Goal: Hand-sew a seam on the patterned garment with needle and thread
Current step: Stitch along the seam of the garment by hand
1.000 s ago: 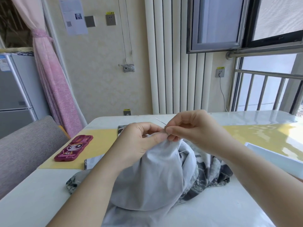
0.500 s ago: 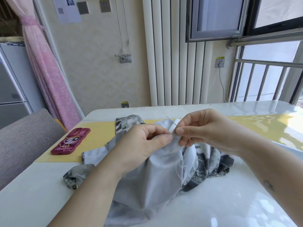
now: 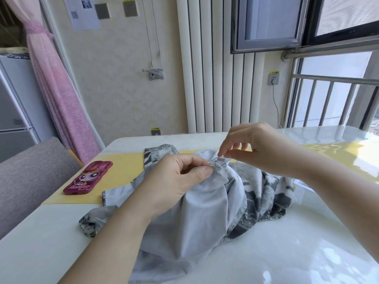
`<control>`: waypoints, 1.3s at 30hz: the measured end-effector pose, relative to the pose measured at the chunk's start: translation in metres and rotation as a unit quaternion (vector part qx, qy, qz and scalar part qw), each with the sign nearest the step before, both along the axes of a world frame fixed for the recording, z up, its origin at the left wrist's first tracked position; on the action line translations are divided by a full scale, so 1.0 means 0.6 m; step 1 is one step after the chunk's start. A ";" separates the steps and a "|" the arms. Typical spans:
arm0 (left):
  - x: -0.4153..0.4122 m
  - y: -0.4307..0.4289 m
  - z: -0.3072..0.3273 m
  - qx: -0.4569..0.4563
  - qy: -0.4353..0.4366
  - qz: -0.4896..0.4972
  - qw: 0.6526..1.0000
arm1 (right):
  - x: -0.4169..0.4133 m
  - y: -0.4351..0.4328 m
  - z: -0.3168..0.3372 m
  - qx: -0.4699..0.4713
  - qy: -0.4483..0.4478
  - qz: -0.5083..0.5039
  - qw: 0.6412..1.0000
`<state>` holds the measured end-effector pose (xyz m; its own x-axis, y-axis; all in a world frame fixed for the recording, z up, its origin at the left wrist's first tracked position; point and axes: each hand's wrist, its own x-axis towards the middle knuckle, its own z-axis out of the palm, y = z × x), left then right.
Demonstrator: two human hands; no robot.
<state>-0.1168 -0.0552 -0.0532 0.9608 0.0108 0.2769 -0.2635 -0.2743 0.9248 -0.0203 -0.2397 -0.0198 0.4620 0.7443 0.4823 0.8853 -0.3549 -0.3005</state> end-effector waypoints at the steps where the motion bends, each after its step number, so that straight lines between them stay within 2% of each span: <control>1: 0.000 0.000 0.000 0.000 0.000 0.001 1.000 | 0.002 0.000 -0.001 -0.001 -0.007 -0.001 1.000; 8: 0.001 0.003 0.000 -0.012 0.005 -0.002 1.000 | 0.011 0.001 0.001 -0.009 -0.051 0.002 0.999; 21: 0.002 0.002 -0.001 -0.023 0.003 0.001 1.000 | 0.010 0.011 0.003 -0.007 -0.061 0.023 0.998; 33: 0.002 0.002 0.002 -0.028 0.013 -0.004 1.000 | -0.003 0.017 0.006 -0.010 -0.027 0.032 0.999; 39: 0.004 0.008 -0.005 -0.168 0.093 -0.060 0.979 | -0.008 0.023 0.004 -0.009 0.031 0.033 0.999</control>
<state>-0.1141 -0.0505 -0.0561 0.9943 -0.0458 0.0965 -0.0927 0.0774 0.9927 -0.0252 -0.2258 -0.0172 0.4410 0.7822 0.4401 0.8864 -0.3028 -0.3501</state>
